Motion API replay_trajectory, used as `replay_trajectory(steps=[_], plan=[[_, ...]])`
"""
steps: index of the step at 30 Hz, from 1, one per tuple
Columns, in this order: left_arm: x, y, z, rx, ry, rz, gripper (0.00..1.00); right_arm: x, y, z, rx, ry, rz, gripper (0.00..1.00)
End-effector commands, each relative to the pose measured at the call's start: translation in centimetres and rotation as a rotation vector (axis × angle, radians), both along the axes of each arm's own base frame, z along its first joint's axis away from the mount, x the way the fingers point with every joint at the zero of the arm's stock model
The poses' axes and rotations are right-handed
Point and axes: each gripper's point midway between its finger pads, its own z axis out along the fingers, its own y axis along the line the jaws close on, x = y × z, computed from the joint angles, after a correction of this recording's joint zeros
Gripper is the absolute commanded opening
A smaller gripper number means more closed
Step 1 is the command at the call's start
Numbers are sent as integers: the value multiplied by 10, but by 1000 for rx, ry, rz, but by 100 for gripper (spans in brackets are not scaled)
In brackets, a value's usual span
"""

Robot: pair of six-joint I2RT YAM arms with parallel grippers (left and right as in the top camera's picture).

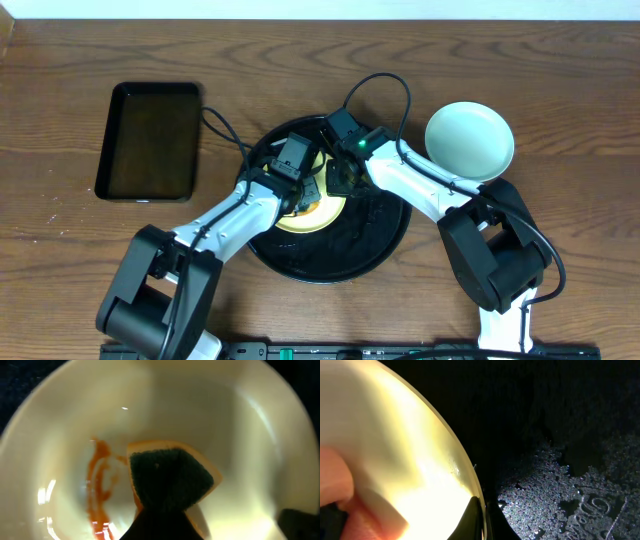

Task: Clean dirty plates on tray and stack at the side
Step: 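Scrub the yellow plate with the sponge while the right gripper holds its rim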

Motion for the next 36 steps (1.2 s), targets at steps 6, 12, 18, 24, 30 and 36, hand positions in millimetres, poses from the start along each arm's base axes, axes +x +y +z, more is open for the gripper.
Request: replay_trajectory(steps=[6, 12, 18, 24, 30, 36], plan=[[-6, 39, -11, 22, 89, -53, 8, 0, -9, -5, -42, 0, -7, 1], [-11, 72, -14, 84, 134, -130, 7, 1, -9, -5, -41, -1, -7, 1], [-2, 68, 1, 33, 90, -124, 7, 0, -9, -5, -42, 1, -7, 1], [13, 40, 36, -139, -15, -116, 7, 1, -9, -5, -40, -2, -7, 1], [15, 28, 35, -170, -25, -111, 7, 1, -9, -5, -39, -2, -7, 1], [13, 13, 22, -194, 8, -81, 7, 2, -8, -5, -36, -5, -7, 1]])
